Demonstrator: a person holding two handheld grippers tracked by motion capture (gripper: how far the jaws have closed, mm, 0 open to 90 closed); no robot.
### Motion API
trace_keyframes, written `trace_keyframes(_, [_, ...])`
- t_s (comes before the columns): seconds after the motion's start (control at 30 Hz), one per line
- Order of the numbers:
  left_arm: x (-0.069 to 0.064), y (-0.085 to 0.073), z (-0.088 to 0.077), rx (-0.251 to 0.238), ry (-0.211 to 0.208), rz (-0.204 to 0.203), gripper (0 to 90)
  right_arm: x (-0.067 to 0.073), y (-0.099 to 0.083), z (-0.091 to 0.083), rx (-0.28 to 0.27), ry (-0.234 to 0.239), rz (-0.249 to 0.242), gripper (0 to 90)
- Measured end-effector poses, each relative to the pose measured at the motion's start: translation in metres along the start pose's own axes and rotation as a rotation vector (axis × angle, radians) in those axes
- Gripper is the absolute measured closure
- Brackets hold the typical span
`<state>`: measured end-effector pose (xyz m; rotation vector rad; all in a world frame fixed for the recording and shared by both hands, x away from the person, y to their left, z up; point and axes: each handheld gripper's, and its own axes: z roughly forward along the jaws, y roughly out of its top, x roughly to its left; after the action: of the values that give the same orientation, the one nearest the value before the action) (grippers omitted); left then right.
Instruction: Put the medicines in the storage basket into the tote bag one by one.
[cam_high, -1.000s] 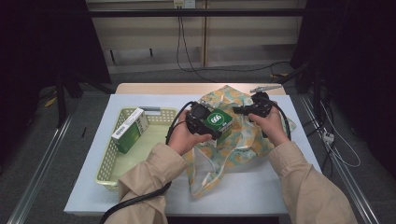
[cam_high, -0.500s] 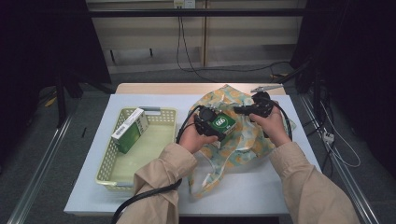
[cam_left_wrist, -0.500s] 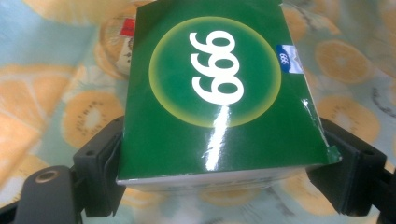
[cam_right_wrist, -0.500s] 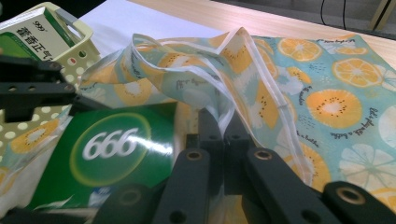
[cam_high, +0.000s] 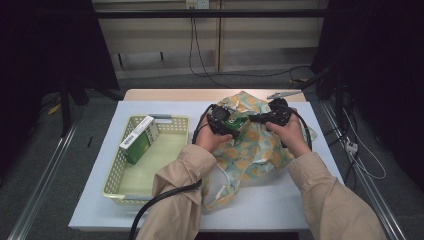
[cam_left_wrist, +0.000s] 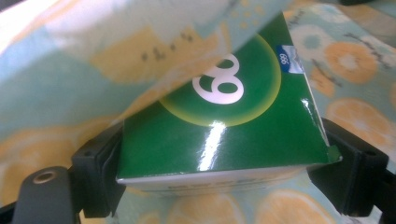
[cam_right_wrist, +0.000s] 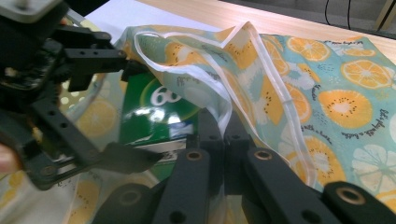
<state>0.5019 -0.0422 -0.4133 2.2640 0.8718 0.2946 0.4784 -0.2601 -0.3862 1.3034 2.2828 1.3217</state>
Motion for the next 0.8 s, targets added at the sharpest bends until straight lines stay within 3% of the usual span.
trace_keyframes(0.17, [-0.001, 0.001, 0.004, 0.003, 0.015, -0.003, 13.5, 0.000, 0.000, 0.000, 0.001, 0.000, 0.001, 89.6])
trace_keyframes(0.2, [0.000, 0.001, 0.003, 0.004, -0.014, -0.008, 13.2, 0.000, 0.000, 0.000, 0.004, 0.000, -0.001, 89.6])
trace_keyframes(0.37, [-0.002, 0.000, -0.008, -0.020, -0.062, -0.034, 9.4, -0.004, -0.002, 0.000, 0.008, -0.007, 0.005, 89.6])
trace_keyframes(0.47, [-0.004, -0.002, -0.017, -0.010, -0.078, -0.024, 8.4, -0.003, -0.001, 0.001, 0.009, -0.009, 0.002, 89.6])
trace_keyframes(0.53, [-0.006, -0.005, -0.024, 0.007, -0.066, -0.023, 8.4, -0.003, -0.001, 0.001, 0.012, -0.008, 0.001, 89.6])
trace_keyframes(0.6, [-0.004, -0.009, -0.032, 0.010, -0.095, -0.010, 8.4, -0.002, -0.001, 0.001, 0.013, -0.011, -0.001, 89.6])
trace_keyframes(0.8, [0.001, -0.018, -0.064, -0.008, -0.109, 0.017, 9.3, -0.001, -0.002, 0.001, 0.017, -0.017, -0.002, 89.6])
